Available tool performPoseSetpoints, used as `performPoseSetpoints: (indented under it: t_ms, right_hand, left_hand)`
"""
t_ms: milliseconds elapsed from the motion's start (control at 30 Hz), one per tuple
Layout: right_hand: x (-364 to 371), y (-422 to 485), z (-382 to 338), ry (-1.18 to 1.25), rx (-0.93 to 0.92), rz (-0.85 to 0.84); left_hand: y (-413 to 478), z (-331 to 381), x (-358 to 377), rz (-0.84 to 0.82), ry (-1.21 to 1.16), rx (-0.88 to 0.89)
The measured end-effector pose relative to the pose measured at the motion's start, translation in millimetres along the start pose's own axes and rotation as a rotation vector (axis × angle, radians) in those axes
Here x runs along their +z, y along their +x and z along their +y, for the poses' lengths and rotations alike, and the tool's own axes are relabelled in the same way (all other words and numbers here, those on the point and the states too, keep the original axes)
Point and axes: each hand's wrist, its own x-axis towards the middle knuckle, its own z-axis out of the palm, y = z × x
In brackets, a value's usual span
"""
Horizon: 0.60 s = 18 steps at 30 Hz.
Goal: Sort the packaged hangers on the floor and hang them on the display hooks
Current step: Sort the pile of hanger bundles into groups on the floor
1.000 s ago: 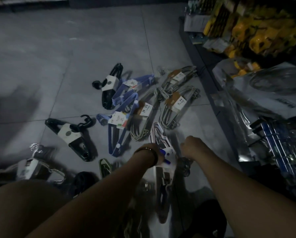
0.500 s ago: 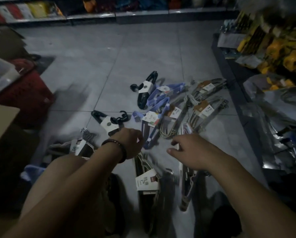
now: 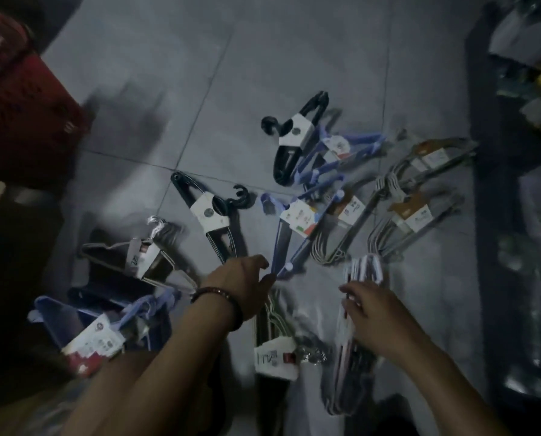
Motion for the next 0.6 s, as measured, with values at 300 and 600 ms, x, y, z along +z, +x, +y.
performPoseSetpoints:
  t_ms: [300,600]
  right_hand:
    - [-246,-118,-297,-0.183,-0.021,-0.268]
    - [-360,-187,-507,-0.102,-0.194,-0.161]
  left_hand:
    - [-183,-38,-253,-0.118,-0.157,0.056]
    - [-284,-123,-472,0.041,-0.149,0.028]
